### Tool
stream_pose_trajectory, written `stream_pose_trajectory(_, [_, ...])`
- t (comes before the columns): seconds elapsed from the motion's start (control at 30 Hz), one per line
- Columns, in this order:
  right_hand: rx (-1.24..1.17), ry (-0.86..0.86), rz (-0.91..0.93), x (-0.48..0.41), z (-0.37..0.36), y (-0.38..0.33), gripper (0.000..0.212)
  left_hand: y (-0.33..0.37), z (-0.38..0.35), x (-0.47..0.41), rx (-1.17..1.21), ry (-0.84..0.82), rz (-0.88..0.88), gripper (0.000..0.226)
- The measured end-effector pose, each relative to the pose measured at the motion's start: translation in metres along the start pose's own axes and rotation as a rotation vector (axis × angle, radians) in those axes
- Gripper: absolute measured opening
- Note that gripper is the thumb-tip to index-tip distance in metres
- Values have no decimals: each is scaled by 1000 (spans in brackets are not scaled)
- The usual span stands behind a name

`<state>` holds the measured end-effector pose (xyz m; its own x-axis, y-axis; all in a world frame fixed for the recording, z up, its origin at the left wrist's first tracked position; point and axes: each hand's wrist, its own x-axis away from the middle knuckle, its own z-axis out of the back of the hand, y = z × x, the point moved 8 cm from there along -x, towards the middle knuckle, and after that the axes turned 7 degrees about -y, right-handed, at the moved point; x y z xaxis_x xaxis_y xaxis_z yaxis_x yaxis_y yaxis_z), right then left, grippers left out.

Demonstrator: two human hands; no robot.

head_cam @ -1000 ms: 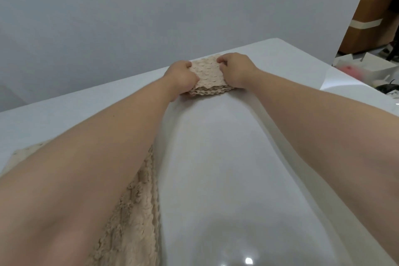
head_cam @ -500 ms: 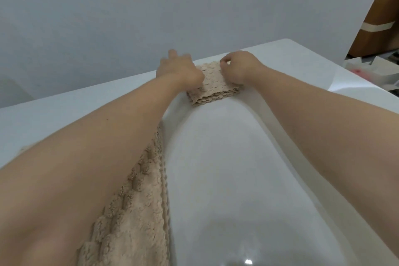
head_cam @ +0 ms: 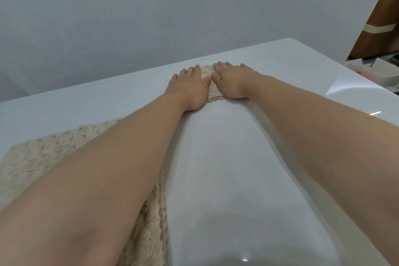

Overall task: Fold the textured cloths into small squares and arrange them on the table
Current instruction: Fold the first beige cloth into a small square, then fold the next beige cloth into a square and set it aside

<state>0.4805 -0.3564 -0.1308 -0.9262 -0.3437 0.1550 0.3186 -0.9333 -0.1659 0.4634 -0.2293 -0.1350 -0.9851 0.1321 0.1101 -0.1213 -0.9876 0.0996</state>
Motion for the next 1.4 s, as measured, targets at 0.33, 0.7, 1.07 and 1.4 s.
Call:
stream_pose_trajectory(0.33, [-213,25,-26,13,13,-2,54,-5,15,8,310,-111,45,66])
stream_pose_trajectory(0.7, [-484,407,52,146,37,-95,40,-29,61,163,290,106,163,34])
stream_pose_trajectory(1.07, [-752,380,99,270,-4,-200,28,-90,40,360,379,163,280,51])
stream_pose_trajectory(1.4, [-959,468,-76,268,-33,-172,10,-200,38,434,376,471,506,36])
